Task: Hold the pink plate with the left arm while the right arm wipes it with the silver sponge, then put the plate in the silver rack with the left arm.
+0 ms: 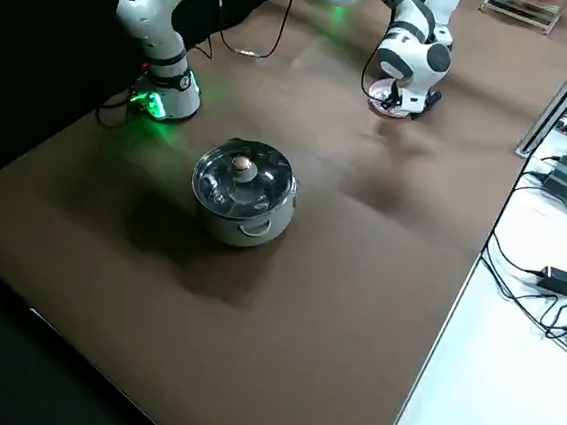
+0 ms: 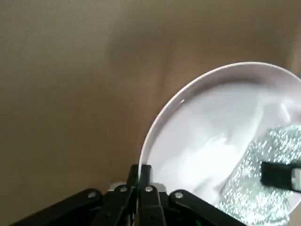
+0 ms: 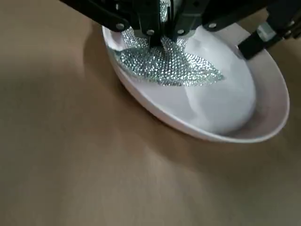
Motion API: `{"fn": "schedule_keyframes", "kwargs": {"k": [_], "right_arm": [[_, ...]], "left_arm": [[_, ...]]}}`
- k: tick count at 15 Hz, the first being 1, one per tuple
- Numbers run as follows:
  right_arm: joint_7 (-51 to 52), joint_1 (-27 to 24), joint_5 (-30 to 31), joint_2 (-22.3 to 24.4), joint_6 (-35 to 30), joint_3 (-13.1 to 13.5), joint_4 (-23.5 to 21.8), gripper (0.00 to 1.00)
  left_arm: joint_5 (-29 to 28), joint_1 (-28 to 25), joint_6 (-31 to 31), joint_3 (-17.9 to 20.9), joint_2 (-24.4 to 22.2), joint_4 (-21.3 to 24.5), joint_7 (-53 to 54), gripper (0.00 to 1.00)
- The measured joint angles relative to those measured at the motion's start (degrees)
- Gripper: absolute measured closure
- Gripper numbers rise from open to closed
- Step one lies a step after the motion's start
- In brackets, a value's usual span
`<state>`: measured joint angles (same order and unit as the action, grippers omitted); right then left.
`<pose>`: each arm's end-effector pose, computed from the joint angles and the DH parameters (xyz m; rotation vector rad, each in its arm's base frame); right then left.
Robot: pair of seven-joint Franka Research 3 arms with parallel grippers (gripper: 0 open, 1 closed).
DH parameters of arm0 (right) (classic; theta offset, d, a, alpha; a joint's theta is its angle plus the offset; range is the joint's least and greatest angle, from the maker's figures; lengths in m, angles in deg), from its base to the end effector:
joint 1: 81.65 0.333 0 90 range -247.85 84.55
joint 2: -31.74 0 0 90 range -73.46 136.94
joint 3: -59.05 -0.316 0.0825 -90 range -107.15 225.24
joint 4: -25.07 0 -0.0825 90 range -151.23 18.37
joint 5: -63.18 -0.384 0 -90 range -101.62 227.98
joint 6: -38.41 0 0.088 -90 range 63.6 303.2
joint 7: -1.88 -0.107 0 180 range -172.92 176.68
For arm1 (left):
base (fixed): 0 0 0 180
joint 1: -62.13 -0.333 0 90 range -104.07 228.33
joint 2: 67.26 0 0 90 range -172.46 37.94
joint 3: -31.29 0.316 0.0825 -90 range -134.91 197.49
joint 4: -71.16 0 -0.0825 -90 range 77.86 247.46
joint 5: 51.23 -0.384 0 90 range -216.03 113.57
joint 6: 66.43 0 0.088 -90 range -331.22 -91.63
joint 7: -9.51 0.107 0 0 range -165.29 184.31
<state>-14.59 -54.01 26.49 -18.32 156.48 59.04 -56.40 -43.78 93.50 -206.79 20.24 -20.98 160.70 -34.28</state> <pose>0.6098 0.3552 0.1631 -2.6745 0.2434 0.5603 0.5379 -0.4637 0.1823 2.9028 0.2701 -0.1293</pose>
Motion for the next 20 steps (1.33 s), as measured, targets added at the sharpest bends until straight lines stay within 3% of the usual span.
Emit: {"fn": "schedule_keyframes", "kwargs": {"k": [8, 16, 20], "right_arm": [[-0.14, 0.95, -1.57, -1.02, 10.89, -0.74, 0.95, 0.93], [-0.30, 3.36, -5.28, -1.56, 11.13, -1.05, 1.11, 0.93], [-0.30, 3.36, -5.70, -1.56, 5.51, -1.10, 1.17, 0.93]], "left_arm": [[0.00, 0.00, 0.00, 0.00, 0.00, -0.16, 0.00, 0.97], [0.00, 0.00, 0.00, 0.00, 0.08, -0.16, 0.00, 0.97], [0.00, 0.00, 0.00, 0.00, 0.11, -0.15, 0.00, 0.97]]}}
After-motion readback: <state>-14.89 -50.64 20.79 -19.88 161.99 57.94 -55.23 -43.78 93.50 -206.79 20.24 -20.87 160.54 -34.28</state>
